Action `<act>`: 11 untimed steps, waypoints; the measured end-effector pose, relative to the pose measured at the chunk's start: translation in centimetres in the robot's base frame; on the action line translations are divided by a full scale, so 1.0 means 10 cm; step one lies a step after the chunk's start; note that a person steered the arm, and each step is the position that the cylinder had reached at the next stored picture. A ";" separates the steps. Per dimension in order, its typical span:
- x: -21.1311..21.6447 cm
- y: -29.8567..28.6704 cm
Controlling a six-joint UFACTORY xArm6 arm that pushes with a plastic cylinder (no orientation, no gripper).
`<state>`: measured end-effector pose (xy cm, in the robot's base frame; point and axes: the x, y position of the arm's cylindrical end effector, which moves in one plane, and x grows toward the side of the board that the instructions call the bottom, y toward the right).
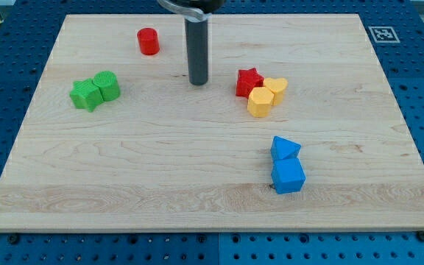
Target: Slide the red circle to the top left corner
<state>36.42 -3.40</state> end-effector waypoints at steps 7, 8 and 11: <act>-0.76 -1.32; -0.96 -1.43; -0.68 -1.61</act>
